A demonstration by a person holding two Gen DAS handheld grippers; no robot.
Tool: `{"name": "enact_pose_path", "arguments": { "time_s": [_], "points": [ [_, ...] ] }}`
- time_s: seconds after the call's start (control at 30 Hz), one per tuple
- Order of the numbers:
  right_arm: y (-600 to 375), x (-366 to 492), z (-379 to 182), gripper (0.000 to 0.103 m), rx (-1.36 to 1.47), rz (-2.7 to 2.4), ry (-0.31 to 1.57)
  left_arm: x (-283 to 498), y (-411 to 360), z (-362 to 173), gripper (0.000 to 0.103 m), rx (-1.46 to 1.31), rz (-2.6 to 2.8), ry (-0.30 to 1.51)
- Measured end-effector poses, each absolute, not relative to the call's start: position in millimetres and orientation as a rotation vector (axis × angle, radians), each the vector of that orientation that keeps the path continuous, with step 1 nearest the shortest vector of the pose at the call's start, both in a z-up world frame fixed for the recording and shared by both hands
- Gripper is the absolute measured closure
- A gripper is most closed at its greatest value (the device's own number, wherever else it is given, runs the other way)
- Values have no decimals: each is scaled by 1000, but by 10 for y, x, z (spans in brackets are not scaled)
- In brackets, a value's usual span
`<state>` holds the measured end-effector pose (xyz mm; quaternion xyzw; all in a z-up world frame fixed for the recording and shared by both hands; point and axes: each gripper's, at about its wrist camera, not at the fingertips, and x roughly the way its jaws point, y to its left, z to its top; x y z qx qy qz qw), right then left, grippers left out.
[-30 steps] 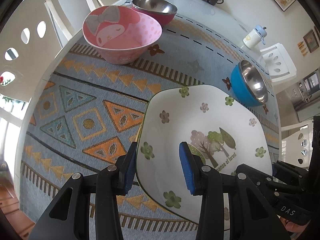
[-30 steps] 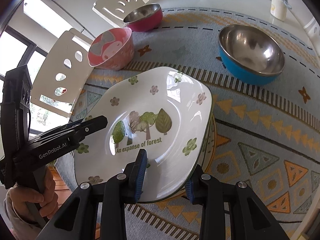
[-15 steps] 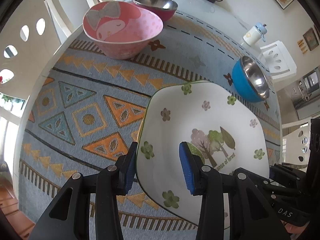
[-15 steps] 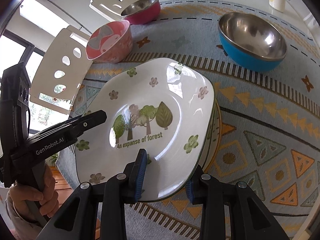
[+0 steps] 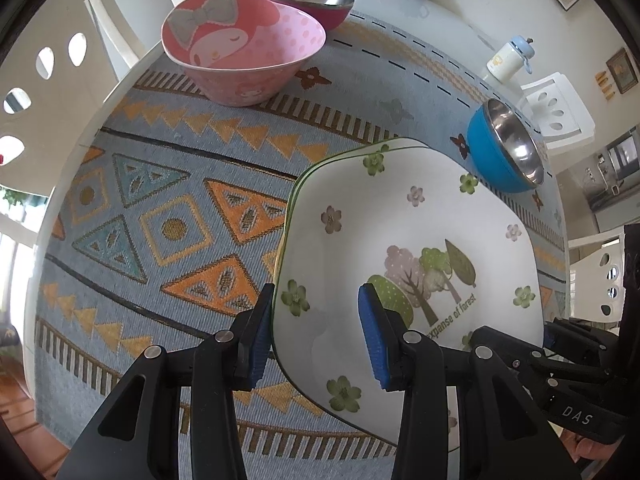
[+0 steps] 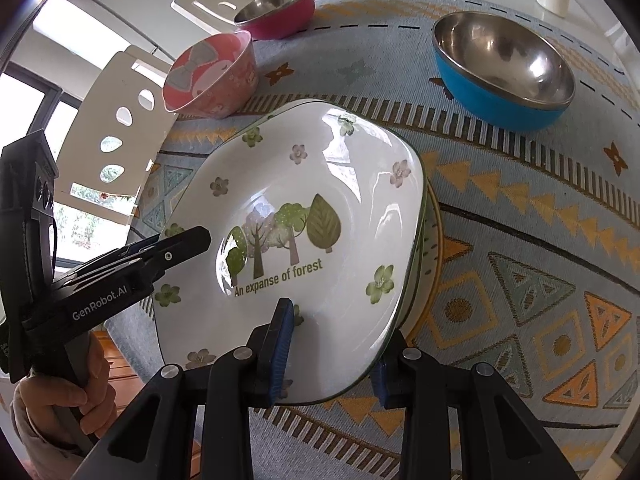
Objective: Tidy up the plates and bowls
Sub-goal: 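Lower the hexagonal plate back onto the leaf-print plate with both grippers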
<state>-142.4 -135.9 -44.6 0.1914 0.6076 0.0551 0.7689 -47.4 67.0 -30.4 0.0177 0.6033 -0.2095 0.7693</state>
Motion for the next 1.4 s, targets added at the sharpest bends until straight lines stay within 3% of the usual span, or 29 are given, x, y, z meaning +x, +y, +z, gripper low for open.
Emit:
{"name": "enact_pose_path", "arguments": {
  "time_s": [1.4],
  "points": [
    [-1361,-1637,-479,68,444,175,1428,-431,678,-317,63,47,-410,1324]
  ]
}}
